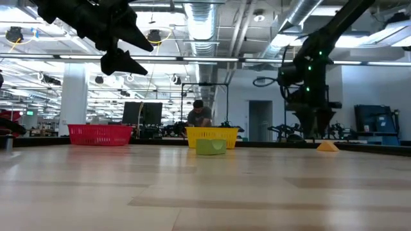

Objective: Sort & place blocks by color
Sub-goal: Put the wooden yellow block into the yellow bin

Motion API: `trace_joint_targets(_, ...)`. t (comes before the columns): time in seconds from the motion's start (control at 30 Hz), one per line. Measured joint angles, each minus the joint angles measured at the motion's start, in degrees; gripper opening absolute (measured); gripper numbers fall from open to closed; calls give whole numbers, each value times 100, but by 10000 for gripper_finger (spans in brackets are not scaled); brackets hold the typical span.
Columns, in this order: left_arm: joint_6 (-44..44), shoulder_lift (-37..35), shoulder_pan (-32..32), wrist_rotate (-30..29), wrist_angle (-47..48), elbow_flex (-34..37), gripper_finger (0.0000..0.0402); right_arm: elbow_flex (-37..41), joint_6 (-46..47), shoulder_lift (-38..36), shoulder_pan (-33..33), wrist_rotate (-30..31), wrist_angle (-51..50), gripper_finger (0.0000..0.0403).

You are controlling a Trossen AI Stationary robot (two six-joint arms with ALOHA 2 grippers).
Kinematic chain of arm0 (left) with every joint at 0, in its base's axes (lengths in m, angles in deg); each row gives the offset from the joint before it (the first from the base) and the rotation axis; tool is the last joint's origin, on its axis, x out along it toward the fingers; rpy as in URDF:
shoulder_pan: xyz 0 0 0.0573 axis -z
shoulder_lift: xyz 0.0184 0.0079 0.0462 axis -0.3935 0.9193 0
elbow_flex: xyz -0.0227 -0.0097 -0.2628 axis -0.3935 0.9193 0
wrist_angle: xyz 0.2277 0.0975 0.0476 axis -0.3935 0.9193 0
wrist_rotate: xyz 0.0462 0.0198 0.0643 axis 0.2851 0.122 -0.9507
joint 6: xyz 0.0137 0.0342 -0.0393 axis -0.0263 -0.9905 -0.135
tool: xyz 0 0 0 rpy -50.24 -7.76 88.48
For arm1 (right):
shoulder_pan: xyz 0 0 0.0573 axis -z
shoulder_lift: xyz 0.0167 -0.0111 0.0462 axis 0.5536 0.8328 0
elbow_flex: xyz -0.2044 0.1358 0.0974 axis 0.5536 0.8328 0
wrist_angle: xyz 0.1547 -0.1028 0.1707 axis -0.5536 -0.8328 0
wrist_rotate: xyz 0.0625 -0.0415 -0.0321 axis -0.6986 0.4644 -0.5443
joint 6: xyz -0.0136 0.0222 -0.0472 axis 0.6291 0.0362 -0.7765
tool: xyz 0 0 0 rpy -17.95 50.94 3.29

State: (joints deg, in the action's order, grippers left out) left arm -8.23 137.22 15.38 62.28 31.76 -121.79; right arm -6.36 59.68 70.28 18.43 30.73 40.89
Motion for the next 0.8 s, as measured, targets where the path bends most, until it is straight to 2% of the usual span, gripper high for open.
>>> trace_joint_targets(0.17,116,0,0,56,7,0,348,-53,-203,352,360,50,-360,292)
trace_joint_targets(0.4,118,2,0,61,24,0,348,-151,-20,396,317,464,-489,284)
trace_joint_targets(0.57,118,1,0,9,18,0,348,-26,69,411,508,134,-668,284)
trace_joint_targets(0.8,82,1,0,-44,2,0,348,33,5,420,317,-57,-275,284)
